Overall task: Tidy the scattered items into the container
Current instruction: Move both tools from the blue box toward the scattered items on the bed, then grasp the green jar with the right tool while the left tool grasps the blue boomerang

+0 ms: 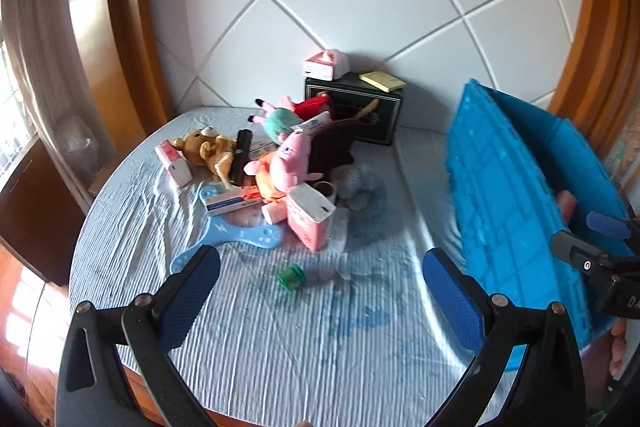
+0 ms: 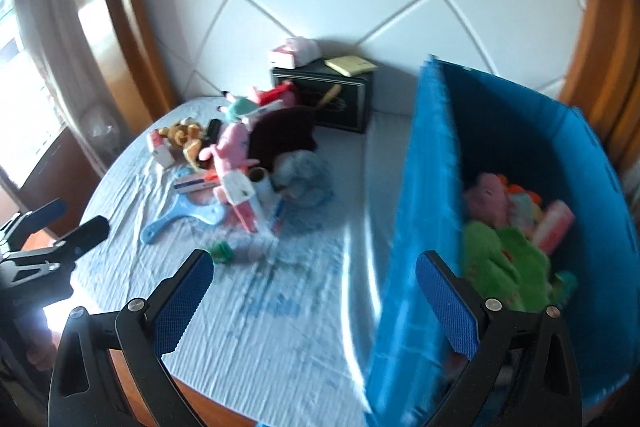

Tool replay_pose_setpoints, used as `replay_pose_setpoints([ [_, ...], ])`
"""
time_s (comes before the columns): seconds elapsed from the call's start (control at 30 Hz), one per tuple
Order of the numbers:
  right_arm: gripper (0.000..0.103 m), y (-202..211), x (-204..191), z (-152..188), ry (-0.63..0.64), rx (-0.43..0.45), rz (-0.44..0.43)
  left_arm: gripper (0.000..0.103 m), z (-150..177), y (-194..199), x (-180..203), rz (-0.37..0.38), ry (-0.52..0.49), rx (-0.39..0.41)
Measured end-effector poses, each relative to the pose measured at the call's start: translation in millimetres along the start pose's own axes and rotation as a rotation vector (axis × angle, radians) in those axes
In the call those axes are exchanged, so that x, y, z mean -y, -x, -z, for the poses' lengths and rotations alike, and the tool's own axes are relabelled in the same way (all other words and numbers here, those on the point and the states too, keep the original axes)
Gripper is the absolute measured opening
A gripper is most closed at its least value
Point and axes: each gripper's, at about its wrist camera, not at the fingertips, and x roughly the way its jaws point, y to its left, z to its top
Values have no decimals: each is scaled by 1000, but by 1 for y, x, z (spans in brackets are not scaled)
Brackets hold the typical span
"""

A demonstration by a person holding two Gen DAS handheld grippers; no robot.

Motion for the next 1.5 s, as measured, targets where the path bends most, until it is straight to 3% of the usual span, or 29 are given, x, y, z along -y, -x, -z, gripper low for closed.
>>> replay_pose_setpoints([
  [0.17, 103, -43, -36, -14, 15, -27, -80, 103, -3, -29, -42, -69, 39, -9],
  [0.37, 103, -113, -84, -9, -26, -92, -134, 103, 4, -82, -131, -88, 38, -13],
  [0.57, 103, -191, -133, 5, -136, -152, -97, 103, 12, -155, -225, -88, -21, -91],
  [0.67, 103, -225, -147, 15, -231, -196, -62, 103, 14, -187, -253, -76, -60, -110],
  [0.87, 103, -273, -165, 42, -319, -269, 15, 103, 36, -260, -264, -27, -147, -190],
  [1.13, 103, -334, -174, 74, -323, -335, 84, 103, 64, -337, -259, 6, -162, -282],
  [1.37, 103, -361, -180, 93, -320, -325, 97, 103, 87, -373, -255, 27, -190, -340],
  [1.5, 103, -375, -177, 98, -339, -318, 112, 103, 90, -376, -259, 33, -151, -303],
])
